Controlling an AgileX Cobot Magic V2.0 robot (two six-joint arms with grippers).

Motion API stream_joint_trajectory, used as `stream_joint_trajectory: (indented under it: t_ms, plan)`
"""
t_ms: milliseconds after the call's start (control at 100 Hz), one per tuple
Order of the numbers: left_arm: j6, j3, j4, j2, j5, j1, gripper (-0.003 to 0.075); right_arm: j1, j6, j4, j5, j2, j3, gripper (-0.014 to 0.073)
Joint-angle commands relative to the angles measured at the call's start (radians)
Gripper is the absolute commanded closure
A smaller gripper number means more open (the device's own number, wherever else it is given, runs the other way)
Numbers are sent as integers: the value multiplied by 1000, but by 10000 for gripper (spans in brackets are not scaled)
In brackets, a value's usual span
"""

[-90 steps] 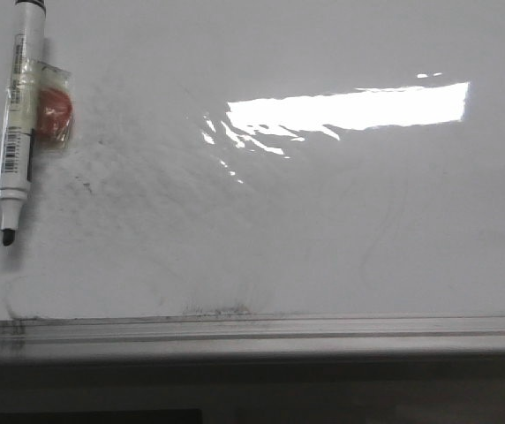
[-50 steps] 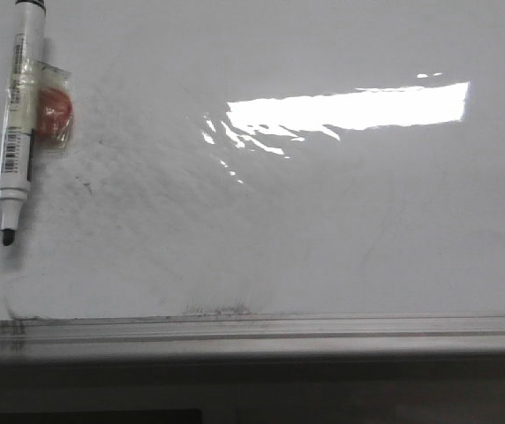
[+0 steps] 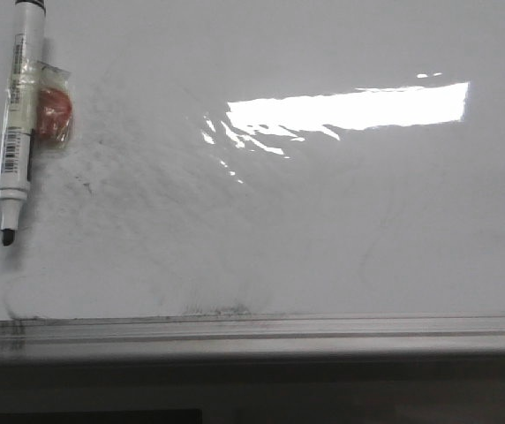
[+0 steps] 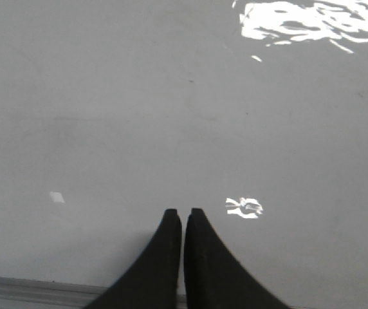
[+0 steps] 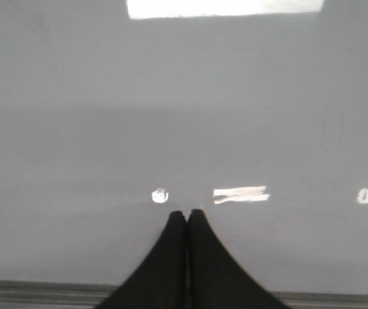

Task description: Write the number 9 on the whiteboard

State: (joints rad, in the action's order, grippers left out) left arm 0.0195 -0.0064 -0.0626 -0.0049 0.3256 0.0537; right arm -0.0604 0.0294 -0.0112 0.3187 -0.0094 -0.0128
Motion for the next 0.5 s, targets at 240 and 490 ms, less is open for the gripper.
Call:
stream_joint_trajectory:
  t_ms: [240,490]
  plan:
    - [-8,40,7,-28,-174,3,741,-7,6,-16,-28,-24,-10,664]
    - [-8,40,63,-28,-343,3,741,-7,6,-16,-44,-24,-10,664]
